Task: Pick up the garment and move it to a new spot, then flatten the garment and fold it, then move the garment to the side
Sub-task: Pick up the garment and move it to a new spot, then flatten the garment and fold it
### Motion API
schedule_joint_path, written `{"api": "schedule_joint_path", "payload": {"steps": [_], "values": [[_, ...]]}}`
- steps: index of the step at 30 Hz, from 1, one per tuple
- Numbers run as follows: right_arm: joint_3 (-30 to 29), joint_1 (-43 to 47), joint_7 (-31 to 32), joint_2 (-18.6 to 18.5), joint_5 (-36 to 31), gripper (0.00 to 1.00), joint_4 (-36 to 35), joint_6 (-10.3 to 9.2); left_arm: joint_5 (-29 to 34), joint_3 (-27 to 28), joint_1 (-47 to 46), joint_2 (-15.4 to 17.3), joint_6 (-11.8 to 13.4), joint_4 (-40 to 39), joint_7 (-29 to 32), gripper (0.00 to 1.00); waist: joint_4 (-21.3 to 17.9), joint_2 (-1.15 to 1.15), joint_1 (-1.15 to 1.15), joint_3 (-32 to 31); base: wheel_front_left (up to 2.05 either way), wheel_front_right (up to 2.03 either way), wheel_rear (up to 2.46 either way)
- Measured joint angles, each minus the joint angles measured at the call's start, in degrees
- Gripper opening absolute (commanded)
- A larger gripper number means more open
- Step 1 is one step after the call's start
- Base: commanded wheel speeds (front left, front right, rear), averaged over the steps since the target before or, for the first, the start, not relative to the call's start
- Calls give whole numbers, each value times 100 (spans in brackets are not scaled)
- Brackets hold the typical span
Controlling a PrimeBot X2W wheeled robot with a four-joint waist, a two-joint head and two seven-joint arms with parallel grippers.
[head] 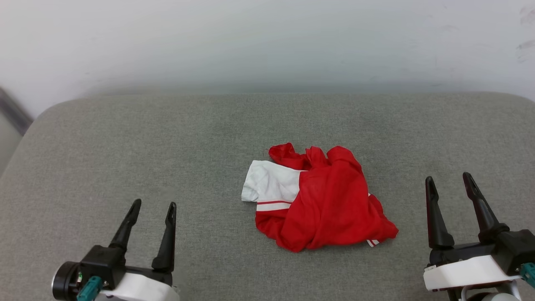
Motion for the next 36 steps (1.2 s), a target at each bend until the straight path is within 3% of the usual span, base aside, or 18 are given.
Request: {"api": "schedule_joint_path", "payload": {"steps": [4,9,15,20,29,32,36], "values": [[20,3,0,0,23,100,-10,0,242,141,103,-260,-260,55,0,100,-17,0,0,44,0,0,0],[67,-5,0,0,37,100,-4,0,383,261,43,-356,-532,141,0,100,-87,0,0,98,0,0,0],[118,-65,0,0,47,100,10,0,447,-5,-550,-67,-1026,311,366,100,-241,0,0,267,0,0,0],[105,-176,0,-1,80,100,-3,0,-56,-505,-1655,208,-1276,218,1675,100,-347,0,0,566,0,0,0],[154,-410,0,-1,162,100,-9,0,-1645,-1485,-3994,777,-1308,622,4444,100,-599,0,1,1231,0,0,0],[190,-583,0,1,198,100,-18,0,-2358,-1656,-4576,717,-1307,932,5014,100,-711,0,1,1439,0,0,0],[201,-674,0,-2,257,100,-31,0,-2595,-2257,-5113,957,-1308,1366,5839,100,-886,0,1,1682,0,0,0]]}}
